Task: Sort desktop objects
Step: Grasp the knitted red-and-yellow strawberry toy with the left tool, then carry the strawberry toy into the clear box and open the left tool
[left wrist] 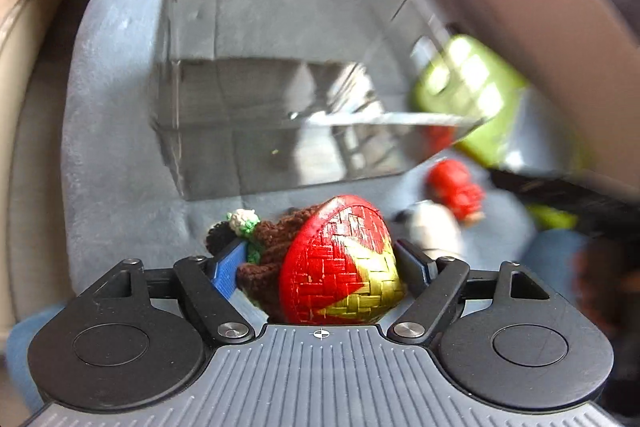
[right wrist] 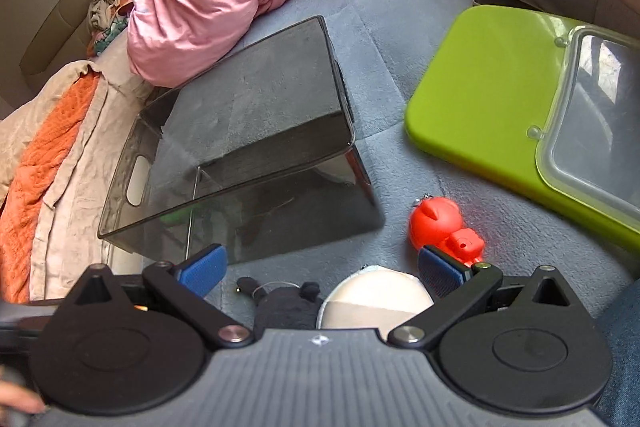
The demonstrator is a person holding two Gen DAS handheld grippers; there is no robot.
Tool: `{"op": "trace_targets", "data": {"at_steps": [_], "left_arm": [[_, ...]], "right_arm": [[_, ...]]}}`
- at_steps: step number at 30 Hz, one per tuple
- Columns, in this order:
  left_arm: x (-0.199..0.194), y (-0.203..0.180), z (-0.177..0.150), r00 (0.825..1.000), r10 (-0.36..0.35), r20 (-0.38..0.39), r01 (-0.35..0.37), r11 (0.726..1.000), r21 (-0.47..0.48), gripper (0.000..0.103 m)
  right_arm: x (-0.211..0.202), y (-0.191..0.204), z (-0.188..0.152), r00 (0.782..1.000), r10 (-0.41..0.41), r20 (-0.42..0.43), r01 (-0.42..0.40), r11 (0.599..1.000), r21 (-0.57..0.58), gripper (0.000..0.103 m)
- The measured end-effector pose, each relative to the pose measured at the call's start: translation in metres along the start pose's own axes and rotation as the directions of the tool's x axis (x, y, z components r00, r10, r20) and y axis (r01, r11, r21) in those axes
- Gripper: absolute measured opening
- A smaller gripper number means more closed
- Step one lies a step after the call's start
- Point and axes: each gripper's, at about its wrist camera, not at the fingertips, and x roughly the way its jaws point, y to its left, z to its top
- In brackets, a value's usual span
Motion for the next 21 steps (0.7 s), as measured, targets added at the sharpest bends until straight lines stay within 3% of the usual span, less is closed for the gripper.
{"op": "trace_targets", "data": {"at_steps": [3, 6, 9, 10, 13, 14, 16, 17, 19, 21], "left_arm": [[-0.045, -0.005, 0.042, 0.996, -0.064, 0.059, 0.066, 0.997, -0.03, 0.083], [-0.043, -0.015, 0.108, 0.997, -0.002, 0.071, 0.005, 0.999, -0.039, 0.084], [0.018, -0.014, 0.168, 0.99, 0.119, -0.075, -0.125, 0.989, -0.079, 0.084], [0.043, -0.01, 0.18, 0.978, 0.15, -0.146, -0.166, 0.981, -0.1, 0.084], [0.117, 0.007, 0.196, 0.916, 0.209, -0.343, -0.271, 0.952, -0.143, 0.084], [0.135, 0.011, 0.195, 0.9, 0.223, -0.375, -0.294, 0.945, -0.145, 0.084], [0.161, 0.017, 0.19, 0.872, 0.247, -0.423, -0.333, 0.932, -0.142, 0.084], [0.172, 0.02, 0.188, 0.859, 0.258, -0.443, -0.351, 0.925, -0.143, 0.084], [0.19, 0.028, 0.182, 0.829, 0.285, -0.482, -0.395, 0.908, -0.142, 0.084], [0.2, 0.033, 0.176, 0.806, 0.301, -0.51, -0.42, 0.897, -0.135, 0.084]], "right_arm": [[0.0, 0.003, -0.001, 1.0, 0.01, 0.005, -0.01, 1.0, -0.008, 0.103], [0.005, 0.005, -0.003, 1.0, 0.026, -0.001, -0.026, 1.0, -0.01, 0.103], [0.01, 0.007, -0.006, 0.999, 0.046, -0.022, -0.046, 0.999, -0.008, 0.103], [0.01, 0.008, -0.007, 0.998, 0.053, -0.029, -0.053, 0.999, -0.009, 0.103], [0.008, 0.016, -0.008, 0.99, 0.102, -0.101, -0.108, 0.993, -0.057, 0.103], [0.011, 0.018, -0.008, 0.976, 0.148, -0.158, -0.16, 0.985, -0.068, 0.103], [0.016, 0.018, -0.008, 0.917, 0.297, -0.265, -0.315, 0.949, -0.027, 0.103], [0.016, 0.017, -0.008, 0.9, 0.337, -0.278, -0.354, 0.935, -0.012, 0.103], [0.017, 0.015, -0.008, 0.875, 0.391, -0.285, -0.406, 0.914, 0.006, 0.103], [0.021, 0.013, -0.007, 0.888, 0.365, -0.28, -0.382, 0.924, -0.006, 0.103]]}}
